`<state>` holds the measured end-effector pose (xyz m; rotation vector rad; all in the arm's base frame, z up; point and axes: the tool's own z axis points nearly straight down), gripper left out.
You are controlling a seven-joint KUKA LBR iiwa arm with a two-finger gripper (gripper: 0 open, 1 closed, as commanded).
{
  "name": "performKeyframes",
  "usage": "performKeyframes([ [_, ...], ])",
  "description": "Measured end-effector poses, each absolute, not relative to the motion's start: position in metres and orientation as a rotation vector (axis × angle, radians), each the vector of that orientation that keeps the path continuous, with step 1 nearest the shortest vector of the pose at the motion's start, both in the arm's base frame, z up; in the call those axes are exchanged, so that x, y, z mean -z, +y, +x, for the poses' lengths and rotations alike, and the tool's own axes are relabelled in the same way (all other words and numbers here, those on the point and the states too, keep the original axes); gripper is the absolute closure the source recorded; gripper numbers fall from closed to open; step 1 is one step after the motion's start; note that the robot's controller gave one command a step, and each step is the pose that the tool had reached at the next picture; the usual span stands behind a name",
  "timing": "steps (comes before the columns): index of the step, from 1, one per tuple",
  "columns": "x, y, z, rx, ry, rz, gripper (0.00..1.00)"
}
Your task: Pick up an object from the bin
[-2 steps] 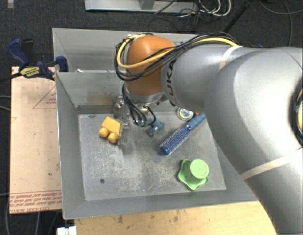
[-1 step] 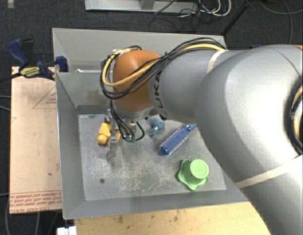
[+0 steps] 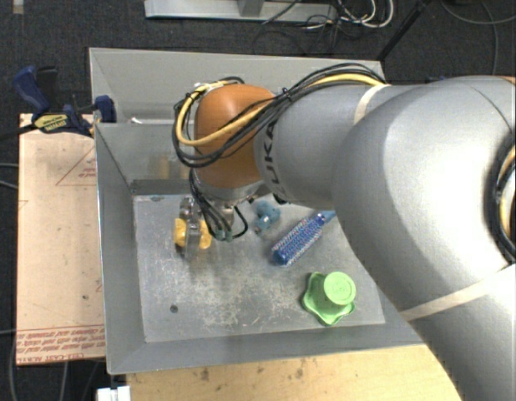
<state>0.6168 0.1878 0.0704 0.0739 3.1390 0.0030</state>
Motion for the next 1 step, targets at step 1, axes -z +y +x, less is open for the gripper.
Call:
performKeyframes([
  [1, -0.2028, 0.1952, 0.6231, -0.006, 3.13, 0.0, 1.0],
])
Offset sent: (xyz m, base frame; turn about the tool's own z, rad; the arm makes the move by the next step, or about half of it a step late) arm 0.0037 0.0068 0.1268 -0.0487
